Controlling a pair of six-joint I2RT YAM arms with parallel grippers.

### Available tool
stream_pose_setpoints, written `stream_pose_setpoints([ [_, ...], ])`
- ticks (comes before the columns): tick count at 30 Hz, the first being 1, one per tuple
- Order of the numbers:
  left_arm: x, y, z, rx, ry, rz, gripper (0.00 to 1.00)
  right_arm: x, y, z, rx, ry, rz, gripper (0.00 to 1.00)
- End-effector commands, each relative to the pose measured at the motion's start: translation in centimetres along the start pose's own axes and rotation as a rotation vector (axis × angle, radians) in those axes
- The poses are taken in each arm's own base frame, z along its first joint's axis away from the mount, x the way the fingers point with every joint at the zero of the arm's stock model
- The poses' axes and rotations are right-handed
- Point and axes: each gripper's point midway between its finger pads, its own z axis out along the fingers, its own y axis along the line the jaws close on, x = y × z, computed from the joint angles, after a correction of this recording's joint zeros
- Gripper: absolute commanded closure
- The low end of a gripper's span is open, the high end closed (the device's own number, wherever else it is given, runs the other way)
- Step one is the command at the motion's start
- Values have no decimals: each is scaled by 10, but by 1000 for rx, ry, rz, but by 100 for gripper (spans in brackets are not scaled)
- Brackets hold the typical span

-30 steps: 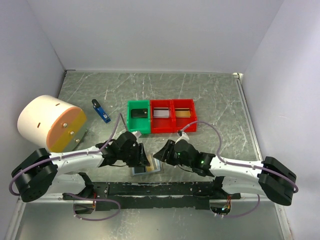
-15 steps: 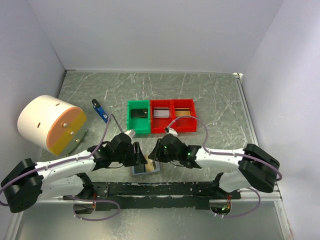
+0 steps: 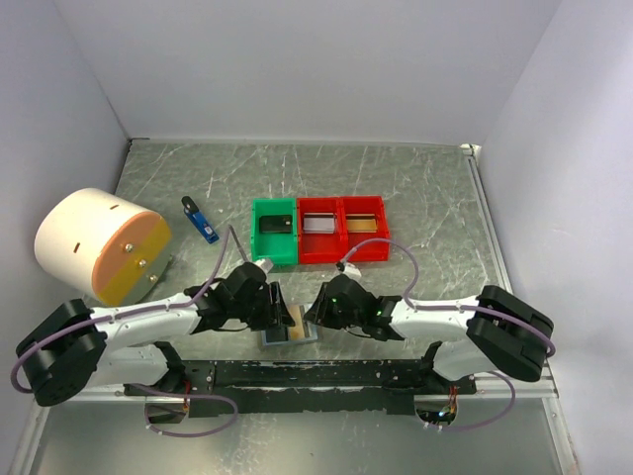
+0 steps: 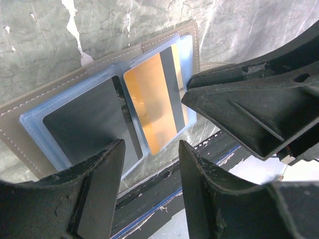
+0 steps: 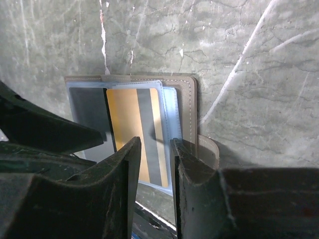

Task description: Take the credit cards out of the card holder

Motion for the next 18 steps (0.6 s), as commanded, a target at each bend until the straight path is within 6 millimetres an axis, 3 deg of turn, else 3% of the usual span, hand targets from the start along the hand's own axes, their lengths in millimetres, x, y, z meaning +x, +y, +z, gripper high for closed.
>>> stream_pose_setpoints([
  [1, -11, -23, 2, 66, -2, 8, 43, 28, -41, 1, 81, 73, 37, 69],
  [11, 0, -11, 15, 140, 24, -91, 53, 30, -47, -1, 87, 70, 52, 70],
  [18, 3, -4, 13, 161, 0, -138, 57, 34, -50, -2, 85, 77, 59, 70],
])
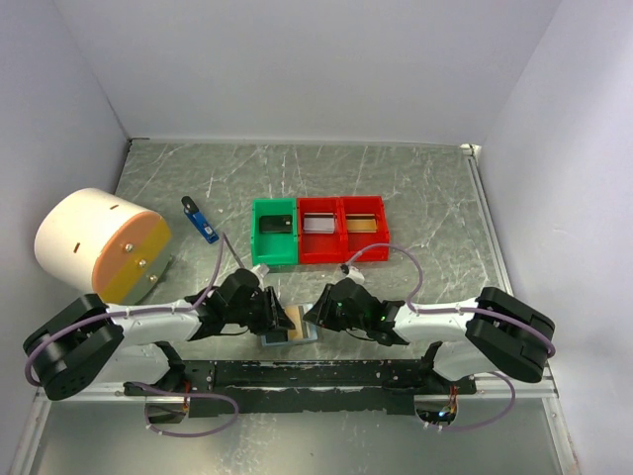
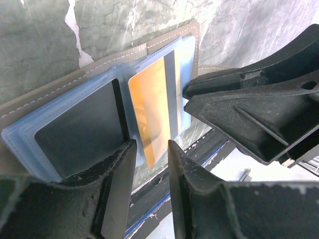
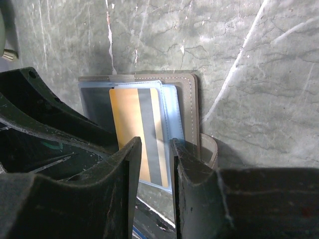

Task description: Take the credit cards out of the card holder

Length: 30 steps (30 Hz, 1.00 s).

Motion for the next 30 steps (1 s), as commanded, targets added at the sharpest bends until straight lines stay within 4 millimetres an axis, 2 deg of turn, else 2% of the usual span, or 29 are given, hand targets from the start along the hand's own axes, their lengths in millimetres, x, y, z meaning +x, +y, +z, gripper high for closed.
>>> stream_pose_setpoints([
  [1, -3, -9, -3, 71, -27, -28, 59, 27, -54, -6, 163, 94, -21, 70],
  [10, 0, -15, 0, 125, -15, -47, 75, 28, -54, -4, 167, 100, -24, 70],
  [18, -4, -9, -3, 83, -38, -50, 93, 26, -52, -7, 152, 89, -21, 70],
  [24, -4, -1, -6, 26, -39, -41, 93, 16, -35, -10, 118, 67, -47, 70],
  [30, -2, 2, -10, 12, -37, -34, 92, 5, -3, -15, 35, 53, -93, 70],
])
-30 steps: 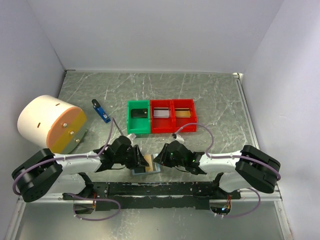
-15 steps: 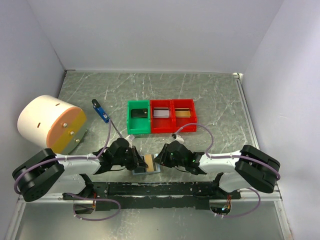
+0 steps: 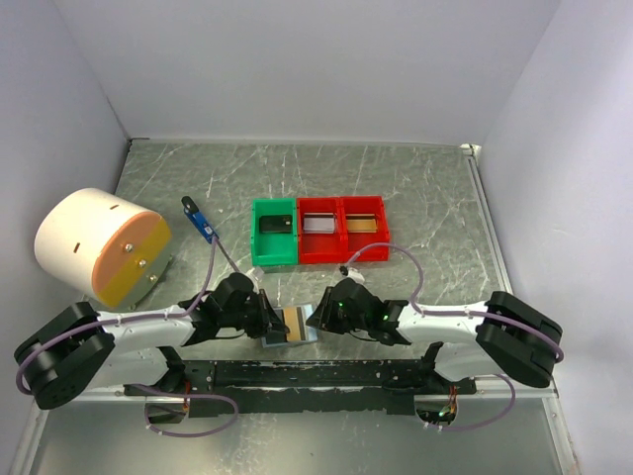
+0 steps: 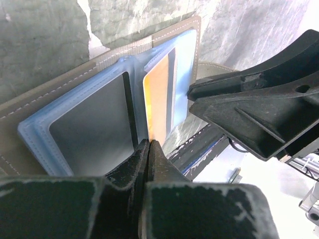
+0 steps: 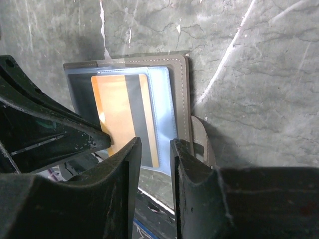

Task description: Take the credit cards out of the card holder

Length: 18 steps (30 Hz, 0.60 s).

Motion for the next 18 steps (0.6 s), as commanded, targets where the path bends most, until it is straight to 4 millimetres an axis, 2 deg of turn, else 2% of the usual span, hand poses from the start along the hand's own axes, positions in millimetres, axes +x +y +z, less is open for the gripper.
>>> stream_pose_setpoints([
  [1, -7, -1, -3, -24, -26, 22, 91, -2, 7, -6, -1, 18, -70, 70],
  [7, -8, -2, -6, -28, -31, 36, 90, -5, 46, -2, -115, 49, -124, 69],
  [9, -8, -3, -6, -27, -28, 38, 89, -4, 49, 4, -109, 62, -128, 69],
  [12, -8, -4, -6, -30, -26, 42, 88, -4, 37, 15, -27, 70, -116, 69],
  [14, -9, -3, -7, -34, -28, 45, 87, -2, 21, 21, 42, 71, -103, 69],
  [18, -10, -4, -9, -38, -37, 58, 84, 4, -5, 21, 130, 73, -72, 69],
])
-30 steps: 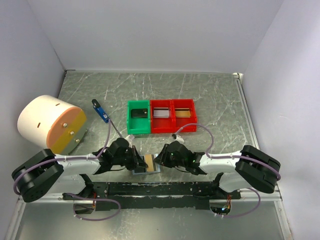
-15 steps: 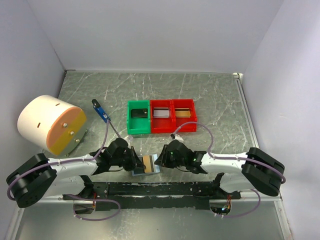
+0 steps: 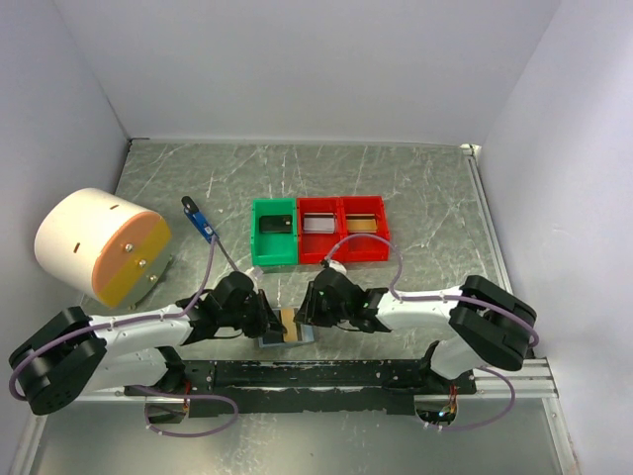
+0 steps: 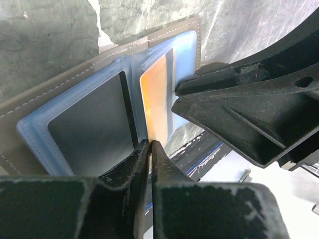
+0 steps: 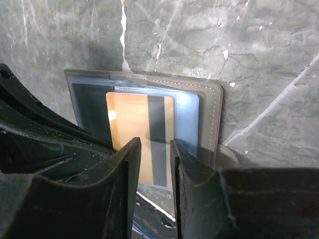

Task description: Take the credit cards out of the card holder

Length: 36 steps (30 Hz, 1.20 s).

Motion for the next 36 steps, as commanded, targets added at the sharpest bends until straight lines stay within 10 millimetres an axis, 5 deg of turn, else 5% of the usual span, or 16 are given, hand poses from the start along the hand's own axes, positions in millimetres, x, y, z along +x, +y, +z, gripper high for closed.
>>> stream_pose_setpoints([
  [1, -12, -8, -4, -1, -45, 33, 84, 9, -32, 0, 111, 4, 28, 69],
  [14, -15, -14, -4, 22, -54, 40, 75, 23, -44, 0, 94, 32, 55, 69],
  [25, -17, 5, -11, -72, -87, 10, 91, 24, -51, -2, 112, 21, 64, 69],
  [32, -20, 14, -19, -125, -118, 12, 91, 17, -41, -3, 85, 9, 50, 69],
  [36, -21, 9, -19, -108, -114, 28, 91, 11, -19, -6, 12, 9, 12, 68],
])
